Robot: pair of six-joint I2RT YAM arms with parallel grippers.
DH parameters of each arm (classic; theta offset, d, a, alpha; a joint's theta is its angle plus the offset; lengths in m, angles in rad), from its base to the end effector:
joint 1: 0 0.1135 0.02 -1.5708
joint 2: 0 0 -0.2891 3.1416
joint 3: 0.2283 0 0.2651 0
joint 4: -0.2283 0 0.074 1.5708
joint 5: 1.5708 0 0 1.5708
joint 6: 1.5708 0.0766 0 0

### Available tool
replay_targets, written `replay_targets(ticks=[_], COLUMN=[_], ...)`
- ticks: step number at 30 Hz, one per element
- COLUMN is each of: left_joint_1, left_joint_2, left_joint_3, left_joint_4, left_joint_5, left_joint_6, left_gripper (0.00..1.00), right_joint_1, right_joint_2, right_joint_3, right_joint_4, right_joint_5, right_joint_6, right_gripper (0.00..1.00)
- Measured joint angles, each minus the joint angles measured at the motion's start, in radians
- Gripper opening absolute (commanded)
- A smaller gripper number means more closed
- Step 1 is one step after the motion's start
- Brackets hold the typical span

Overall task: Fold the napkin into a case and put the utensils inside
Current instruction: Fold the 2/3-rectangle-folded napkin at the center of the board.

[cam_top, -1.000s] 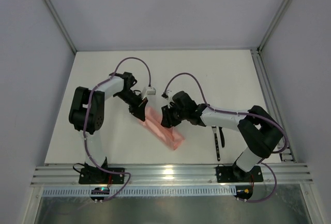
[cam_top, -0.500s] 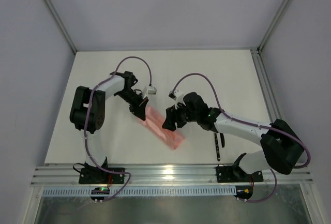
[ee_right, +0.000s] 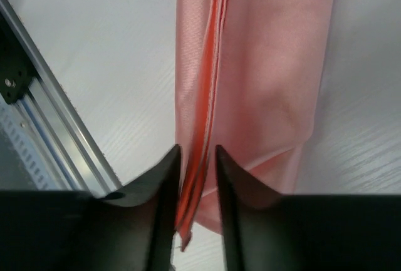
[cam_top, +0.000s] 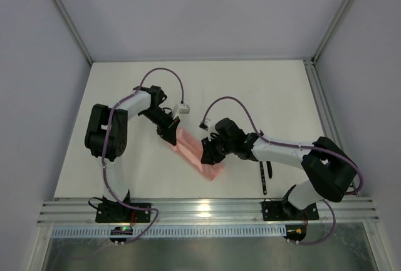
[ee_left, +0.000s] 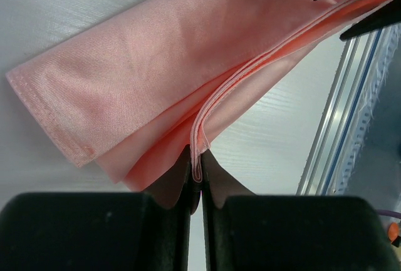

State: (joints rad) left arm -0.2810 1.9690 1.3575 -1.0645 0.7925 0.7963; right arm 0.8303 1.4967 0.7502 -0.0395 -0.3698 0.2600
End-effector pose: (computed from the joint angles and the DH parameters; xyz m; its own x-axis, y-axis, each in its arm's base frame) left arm 0.3351 -0.1535 0.1538 -0.5804 0.6898 -0.4328 0.7689 0.2891 -0.5703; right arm 0.2033 0.2635 0.1676 -0.6825 -0.3914 -0.6172 -0.7089 0.5600 0.4288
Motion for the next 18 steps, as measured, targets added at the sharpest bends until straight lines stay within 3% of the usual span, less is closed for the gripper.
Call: replay_targets(ticks=[5,8,10,18], left_joint_1=[0.000,0.000,0.000,0.004], left_joint_2=[0.004,0.004,0.003,0.003], left_joint_3=[0.000,0.000,0.000,0.038], left_joint_4=[0.003,0.012,0.020,0.018], left_joint_5=[-0.007,-0.009,-0.012,-0.009], left_joint_6=[-0.013,-0.034,-0.052,-0.105], left_gripper=[0.13,0.19,0.30,0.39], right_joint_1=[-0.001,-0.002,-0.007,-0.027], right_joint_2=[0.003,0.017,0.041,0.108], right_joint_3=[-0.016,-0.026,-0.034,-0.059], right_joint_4=[0.005,0.015,0.032,0.120], right_joint_5=[0.045,0.063,0.071,0.068], right_joint_6=[0.027,0.047,0.061,0.094], right_gripper=[0.05,0.04,0.04,0.04])
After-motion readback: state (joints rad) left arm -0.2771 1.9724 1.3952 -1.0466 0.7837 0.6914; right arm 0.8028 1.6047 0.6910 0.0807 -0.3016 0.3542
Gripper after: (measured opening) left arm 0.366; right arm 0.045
